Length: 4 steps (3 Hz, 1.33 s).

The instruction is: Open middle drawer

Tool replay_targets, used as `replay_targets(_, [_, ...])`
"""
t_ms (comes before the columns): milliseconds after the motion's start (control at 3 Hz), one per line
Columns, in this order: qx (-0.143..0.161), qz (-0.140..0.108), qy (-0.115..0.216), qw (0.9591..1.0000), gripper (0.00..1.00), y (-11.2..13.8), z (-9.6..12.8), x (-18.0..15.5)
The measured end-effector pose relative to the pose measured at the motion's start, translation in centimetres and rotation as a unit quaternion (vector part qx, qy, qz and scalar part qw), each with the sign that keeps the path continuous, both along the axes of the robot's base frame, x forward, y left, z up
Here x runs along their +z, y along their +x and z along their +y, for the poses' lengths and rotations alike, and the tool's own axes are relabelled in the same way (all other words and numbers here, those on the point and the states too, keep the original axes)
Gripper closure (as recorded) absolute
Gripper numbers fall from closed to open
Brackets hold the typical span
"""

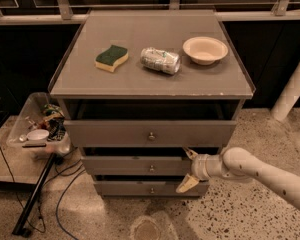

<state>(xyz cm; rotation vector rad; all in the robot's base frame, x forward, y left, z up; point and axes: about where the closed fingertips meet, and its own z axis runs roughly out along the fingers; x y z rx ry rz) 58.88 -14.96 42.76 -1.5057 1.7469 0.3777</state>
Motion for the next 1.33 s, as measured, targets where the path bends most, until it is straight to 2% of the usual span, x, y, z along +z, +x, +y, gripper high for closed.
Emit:
replay_targets(667, [0.003,-0.012,-0.006,0.9999,0.0,2.0,0.4,-3.0])
replay_targets(1000, [0.003,-0.012,-0.006,0.9999,0.0,2.0,0.4,-3.0])
replay_targets(1333, [0.003,-0.012,-0.006,0.9999,0.18,2.0,0.4,-3.0])
